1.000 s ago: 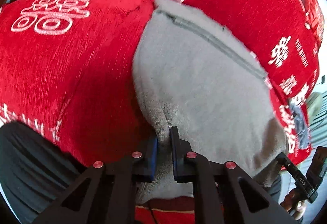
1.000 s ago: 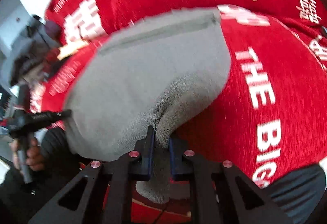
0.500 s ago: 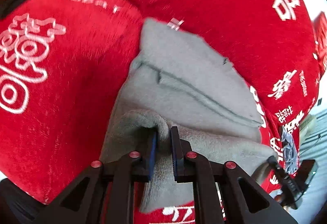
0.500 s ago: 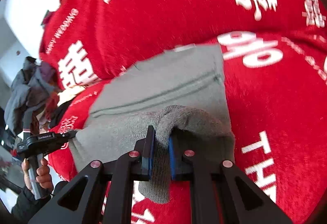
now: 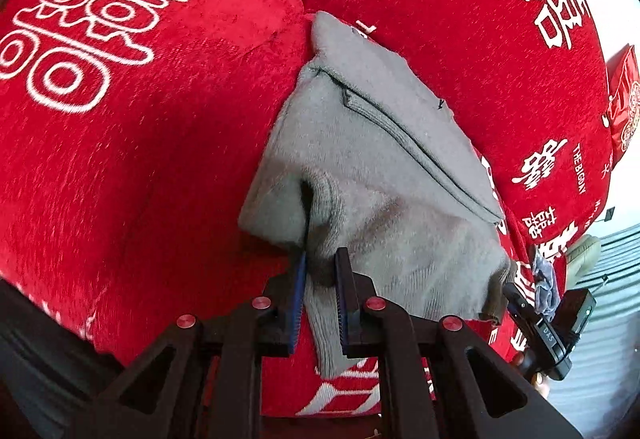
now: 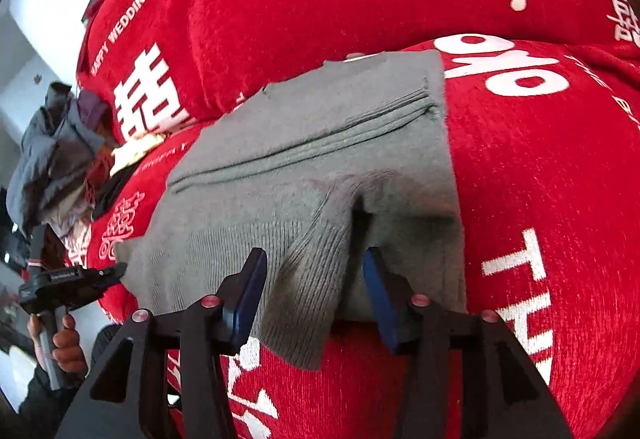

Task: Fold small clothes
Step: 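Grasp the hem with both tools and fold it up toward the collar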

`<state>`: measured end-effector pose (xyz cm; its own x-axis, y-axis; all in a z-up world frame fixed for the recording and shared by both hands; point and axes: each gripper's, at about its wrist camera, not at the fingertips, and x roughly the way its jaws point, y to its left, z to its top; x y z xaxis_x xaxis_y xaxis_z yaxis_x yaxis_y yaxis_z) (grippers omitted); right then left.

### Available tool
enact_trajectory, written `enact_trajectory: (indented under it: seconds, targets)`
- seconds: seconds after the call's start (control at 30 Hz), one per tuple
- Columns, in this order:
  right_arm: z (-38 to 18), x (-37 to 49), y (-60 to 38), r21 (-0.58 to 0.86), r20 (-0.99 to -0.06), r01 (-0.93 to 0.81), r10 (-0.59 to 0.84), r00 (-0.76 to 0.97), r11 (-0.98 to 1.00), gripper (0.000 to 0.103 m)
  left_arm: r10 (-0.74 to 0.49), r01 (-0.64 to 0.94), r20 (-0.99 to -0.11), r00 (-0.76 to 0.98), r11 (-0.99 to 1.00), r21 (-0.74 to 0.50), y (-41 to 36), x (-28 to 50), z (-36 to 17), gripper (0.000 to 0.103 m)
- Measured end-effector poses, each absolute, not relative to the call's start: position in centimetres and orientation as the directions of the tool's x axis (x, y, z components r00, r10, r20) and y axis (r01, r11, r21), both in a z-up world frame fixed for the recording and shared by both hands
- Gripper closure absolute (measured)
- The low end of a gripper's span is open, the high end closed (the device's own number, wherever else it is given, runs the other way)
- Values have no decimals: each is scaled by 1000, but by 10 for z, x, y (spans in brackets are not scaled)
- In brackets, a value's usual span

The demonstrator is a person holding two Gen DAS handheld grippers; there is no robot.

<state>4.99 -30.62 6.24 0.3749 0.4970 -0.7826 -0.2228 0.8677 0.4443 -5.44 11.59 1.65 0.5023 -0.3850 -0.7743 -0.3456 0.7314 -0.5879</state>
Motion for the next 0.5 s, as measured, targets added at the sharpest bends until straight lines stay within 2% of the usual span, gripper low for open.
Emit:
enact_trajectory:
  seconds: [0.03, 0.07, 0.1, 0.17, 0.23, 0.43, 0.47, 0.5]
  targets:
    - [62, 51, -306, 447, -783, -224, 500, 371, 866, 49, -382, -343, -772, 508, 733, -588, 115, -55, 17, 89]
    - [60, 54, -306, 450, -783, -226, 504, 365, 864, 49, -377, -348, -779, 502, 736, -580, 115, -54, 16, 84]
    - [59, 56, -305, 453, -784, -228, 507, 358, 862, 49, -374, -360, -788, 489, 736, -573, 115, -52, 15, 49]
    - [56, 61, -304, 464, -785, -230, 518, 341, 855, 49, -344, -401, -791, 505, 719, -568, 121, -55, 16, 1]
    - [54, 64, -304, 464, -787, -235, 519, 332, 854, 49, -300, -418, -780, 549, 710, -567, 126, -63, 25, 1]
    - [52, 68, -300, 473, -785, -247, 532, 317, 846, 49, -382, -382, -778, 499, 709, -593, 104, -61, 14, 1]
    - [52, 69, -300, 479, -783, -247, 537, 314, 842, 49, -395, -374, -781, 483, 714, -592, 96, -56, 10, 8]
    - [51, 69, -299, 487, -780, -249, 545, 308, 837, 49, -409, -361, -781, 471, 719, -594, 90, -51, 7, 24]
